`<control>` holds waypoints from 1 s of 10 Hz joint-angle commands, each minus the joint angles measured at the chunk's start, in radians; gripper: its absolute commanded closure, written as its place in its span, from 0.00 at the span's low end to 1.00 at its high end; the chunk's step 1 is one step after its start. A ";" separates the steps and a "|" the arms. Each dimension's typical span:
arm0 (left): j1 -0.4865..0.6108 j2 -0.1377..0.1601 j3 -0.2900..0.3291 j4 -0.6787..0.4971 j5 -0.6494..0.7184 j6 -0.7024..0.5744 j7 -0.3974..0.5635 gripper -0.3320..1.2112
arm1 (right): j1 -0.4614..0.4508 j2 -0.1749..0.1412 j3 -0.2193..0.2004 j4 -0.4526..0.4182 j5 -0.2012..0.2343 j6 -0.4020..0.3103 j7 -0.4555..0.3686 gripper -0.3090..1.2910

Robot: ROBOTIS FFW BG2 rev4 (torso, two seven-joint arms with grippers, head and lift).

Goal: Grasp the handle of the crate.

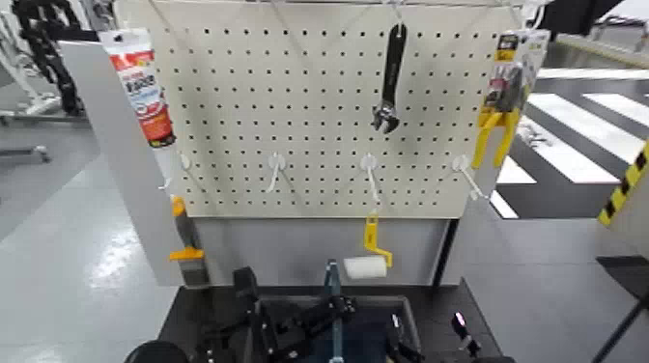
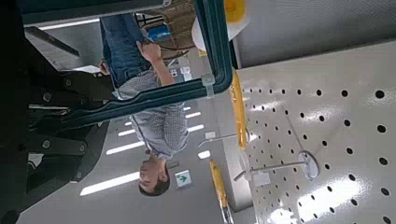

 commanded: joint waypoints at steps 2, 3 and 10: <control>0.038 0.004 0.020 -0.086 0.036 0.020 0.037 0.99 | 0.003 0.002 -0.003 -0.003 0.000 0.000 -0.002 0.29; 0.052 0.007 0.024 -0.120 0.056 0.023 0.056 0.99 | 0.003 0.002 -0.003 -0.003 0.000 0.000 -0.002 0.29; 0.103 0.007 0.015 -0.206 0.160 0.044 0.105 0.99 | 0.003 0.003 -0.003 -0.003 0.006 -0.002 -0.003 0.29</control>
